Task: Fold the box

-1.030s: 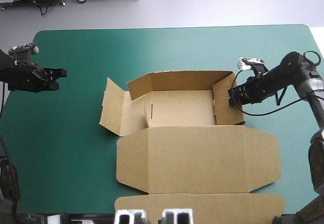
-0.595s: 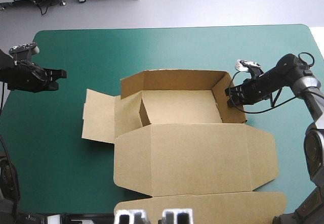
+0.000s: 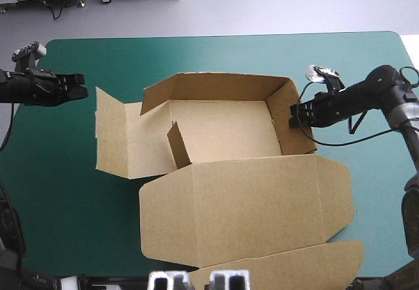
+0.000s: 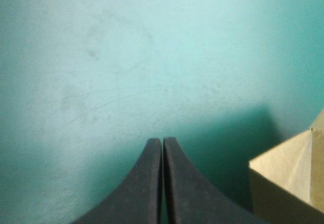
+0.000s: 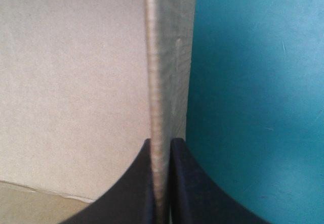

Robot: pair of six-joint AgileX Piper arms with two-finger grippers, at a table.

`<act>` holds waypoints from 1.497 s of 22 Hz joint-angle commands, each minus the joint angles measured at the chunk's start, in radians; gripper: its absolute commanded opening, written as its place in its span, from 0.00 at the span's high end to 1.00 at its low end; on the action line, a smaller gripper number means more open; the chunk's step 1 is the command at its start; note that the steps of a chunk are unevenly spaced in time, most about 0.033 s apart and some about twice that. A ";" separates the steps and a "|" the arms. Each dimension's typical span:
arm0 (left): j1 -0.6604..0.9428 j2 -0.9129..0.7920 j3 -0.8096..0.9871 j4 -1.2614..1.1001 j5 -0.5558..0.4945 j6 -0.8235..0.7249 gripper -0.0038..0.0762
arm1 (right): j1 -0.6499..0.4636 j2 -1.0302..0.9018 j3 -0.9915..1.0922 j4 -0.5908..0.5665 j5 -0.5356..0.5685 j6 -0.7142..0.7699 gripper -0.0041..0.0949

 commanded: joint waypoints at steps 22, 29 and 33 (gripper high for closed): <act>-0.137 -0.126 -0.024 -0.452 0.068 0.131 0.96 | -0.003 -0.172 -0.228 0.102 -0.143 0.119 0.97; -0.159 -0.177 -0.024 -0.461 0.068 0.129 0.96 | -0.003 -0.172 -0.228 0.078 -0.186 0.104 0.97; -0.173 -0.202 -0.024 -0.509 0.068 0.132 0.96 | 0.039 -0.171 -0.228 0.062 -0.224 0.078 0.97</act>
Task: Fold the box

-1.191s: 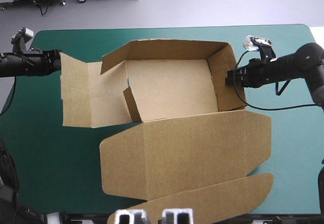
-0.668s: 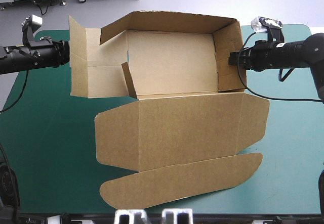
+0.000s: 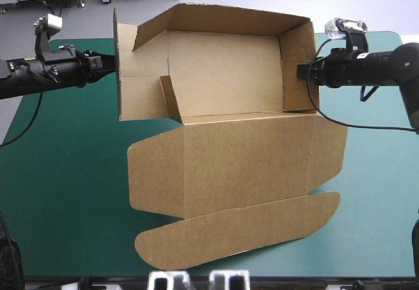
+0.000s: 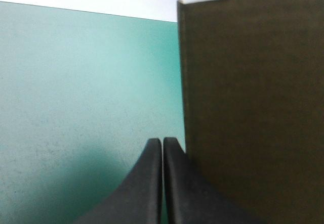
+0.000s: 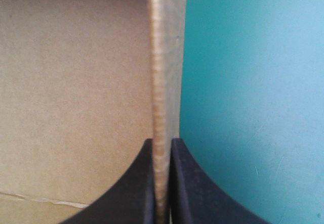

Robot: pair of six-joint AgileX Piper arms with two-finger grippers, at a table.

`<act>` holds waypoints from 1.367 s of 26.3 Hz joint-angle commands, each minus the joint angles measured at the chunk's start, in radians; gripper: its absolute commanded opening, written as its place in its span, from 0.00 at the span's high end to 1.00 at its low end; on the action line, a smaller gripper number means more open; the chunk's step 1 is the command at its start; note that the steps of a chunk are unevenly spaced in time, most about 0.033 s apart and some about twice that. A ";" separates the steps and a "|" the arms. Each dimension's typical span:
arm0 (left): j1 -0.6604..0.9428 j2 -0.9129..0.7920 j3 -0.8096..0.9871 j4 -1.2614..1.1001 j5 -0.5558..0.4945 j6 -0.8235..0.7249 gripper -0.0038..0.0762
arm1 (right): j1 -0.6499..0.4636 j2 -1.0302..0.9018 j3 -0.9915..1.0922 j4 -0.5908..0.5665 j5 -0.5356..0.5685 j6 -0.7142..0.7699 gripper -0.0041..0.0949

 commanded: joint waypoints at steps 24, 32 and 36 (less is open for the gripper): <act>-0.095 -0.050 -0.024 -0.096 0.053 0.003 0.96 | 0.157 -0.035 -0.037 0.016 -0.314 0.037 0.96; -0.095 -0.050 -0.024 -0.099 0.053 0.032 0.91 | 0.211 -0.035 -0.037 -0.039 -0.389 0.087 0.96; -0.125 -0.050 -0.024 -0.099 0.053 0.037 0.69 | 0.221 -0.035 -0.037 -0.072 -0.391 0.123 0.96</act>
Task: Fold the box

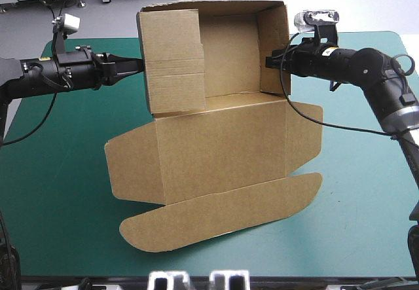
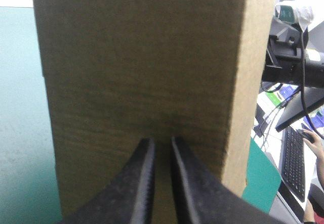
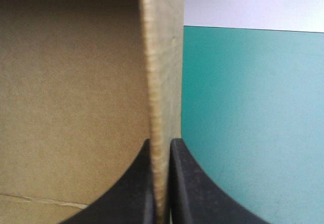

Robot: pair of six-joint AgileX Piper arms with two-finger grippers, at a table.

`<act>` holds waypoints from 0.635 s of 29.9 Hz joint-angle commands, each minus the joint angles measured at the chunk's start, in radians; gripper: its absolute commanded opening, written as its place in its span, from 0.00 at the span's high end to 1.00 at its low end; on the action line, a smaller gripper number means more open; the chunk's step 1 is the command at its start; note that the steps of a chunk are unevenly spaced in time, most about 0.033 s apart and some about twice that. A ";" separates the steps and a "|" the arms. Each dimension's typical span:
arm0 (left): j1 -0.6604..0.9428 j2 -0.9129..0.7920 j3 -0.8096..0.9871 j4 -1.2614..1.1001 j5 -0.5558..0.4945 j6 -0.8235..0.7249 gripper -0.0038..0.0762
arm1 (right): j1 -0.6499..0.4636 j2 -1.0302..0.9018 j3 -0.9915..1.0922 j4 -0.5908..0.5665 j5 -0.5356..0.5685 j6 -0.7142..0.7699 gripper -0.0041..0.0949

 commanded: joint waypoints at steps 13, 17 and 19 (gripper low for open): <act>-0.104 -0.036 -0.024 -0.079 0.052 0.031 0.46 | 0.005 -0.036 -0.037 -0.017 -0.072 0.072 0.96; -0.104 -0.037 -0.024 -0.079 0.052 0.031 0.46 | 0.005 -0.036 -0.037 -0.017 -0.072 0.072 0.96; -0.104 -0.037 -0.024 -0.079 0.052 0.031 0.46 | 0.005 -0.036 -0.037 -0.017 -0.072 0.079 0.96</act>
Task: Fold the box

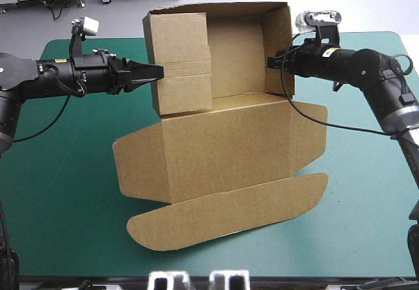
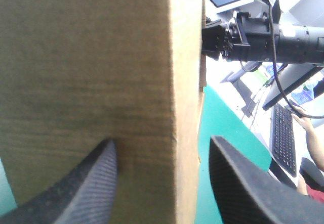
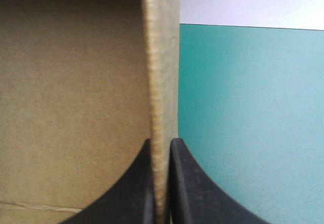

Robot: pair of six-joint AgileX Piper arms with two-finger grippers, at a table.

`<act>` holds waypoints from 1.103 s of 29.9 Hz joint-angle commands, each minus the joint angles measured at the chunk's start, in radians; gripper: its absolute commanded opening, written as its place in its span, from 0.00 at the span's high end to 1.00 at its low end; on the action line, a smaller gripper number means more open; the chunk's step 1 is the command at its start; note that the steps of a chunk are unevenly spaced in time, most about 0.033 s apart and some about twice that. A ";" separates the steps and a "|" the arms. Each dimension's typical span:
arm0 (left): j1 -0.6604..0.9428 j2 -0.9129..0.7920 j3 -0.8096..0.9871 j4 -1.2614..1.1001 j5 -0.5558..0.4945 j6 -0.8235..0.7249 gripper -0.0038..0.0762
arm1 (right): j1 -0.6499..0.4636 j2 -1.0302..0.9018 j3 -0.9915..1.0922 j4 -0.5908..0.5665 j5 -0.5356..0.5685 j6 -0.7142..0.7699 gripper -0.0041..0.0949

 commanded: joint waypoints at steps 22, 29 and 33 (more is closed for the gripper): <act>-0.010 -0.034 -0.024 0.266 -0.163 -0.117 0.47 | 0.253 -0.065 -0.039 -0.201 -0.063 0.263 0.96; -0.010 -0.032 -0.024 0.364 -0.238 -0.119 0.53 | 0.322 -0.100 -0.123 -0.201 0.036 0.302 0.96; -0.010 -0.032 -0.024 0.421 -0.263 -0.119 0.58 | 0.365 -0.107 -0.147 -0.201 0.075 0.314 0.96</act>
